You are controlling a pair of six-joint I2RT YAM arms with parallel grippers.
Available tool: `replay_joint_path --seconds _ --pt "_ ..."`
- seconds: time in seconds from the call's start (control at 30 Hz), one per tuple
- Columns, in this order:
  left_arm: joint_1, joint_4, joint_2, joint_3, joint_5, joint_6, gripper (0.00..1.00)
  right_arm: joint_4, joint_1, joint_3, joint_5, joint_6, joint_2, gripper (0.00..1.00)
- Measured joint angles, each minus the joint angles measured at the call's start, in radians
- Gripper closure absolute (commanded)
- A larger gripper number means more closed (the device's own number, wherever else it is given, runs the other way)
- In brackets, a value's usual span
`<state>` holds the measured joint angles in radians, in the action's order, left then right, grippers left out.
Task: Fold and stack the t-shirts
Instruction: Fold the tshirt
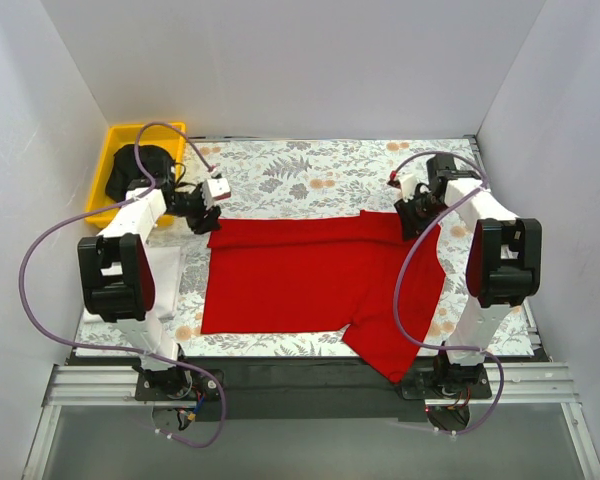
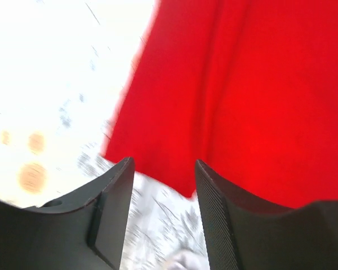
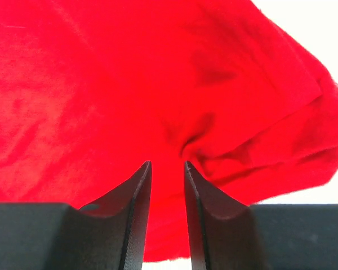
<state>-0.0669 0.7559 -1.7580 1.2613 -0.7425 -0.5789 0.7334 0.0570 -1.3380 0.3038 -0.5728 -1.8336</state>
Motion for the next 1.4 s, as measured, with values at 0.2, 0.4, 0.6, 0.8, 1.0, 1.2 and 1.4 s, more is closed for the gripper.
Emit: replay_joint_path --seconds 0.2,0.4,0.6,0.8,1.0,1.2,1.4 --pt "0.219 -0.097 -0.01 0.161 -0.013 0.339 0.52 0.091 -0.093 -0.162 0.064 0.022 -0.015 0.69" --pt "0.485 -0.272 -0.212 0.412 -0.013 0.8 0.51 0.108 -0.163 -0.244 0.114 0.106 -0.078 0.64" --pt "0.616 -0.388 -0.521 0.663 0.058 1.135 0.46 0.12 -0.147 -0.296 0.153 0.204 -0.194 0.6" --pt "0.663 -0.451 -0.693 0.772 0.129 1.335 0.46 0.132 -0.142 -0.365 0.15 0.275 -0.284 0.59" --pt "0.661 -0.487 -0.742 0.815 0.156 1.43 0.47 0.131 -0.142 -0.407 0.131 0.319 -0.343 0.59" --pt "0.66 -0.531 -0.742 0.816 0.155 1.467 0.47 0.13 -0.142 -0.407 0.097 0.348 -0.36 0.59" --pt "0.666 -0.565 -0.742 0.816 0.155 1.479 0.46 0.113 -0.142 -0.407 0.071 0.386 -0.361 0.58"
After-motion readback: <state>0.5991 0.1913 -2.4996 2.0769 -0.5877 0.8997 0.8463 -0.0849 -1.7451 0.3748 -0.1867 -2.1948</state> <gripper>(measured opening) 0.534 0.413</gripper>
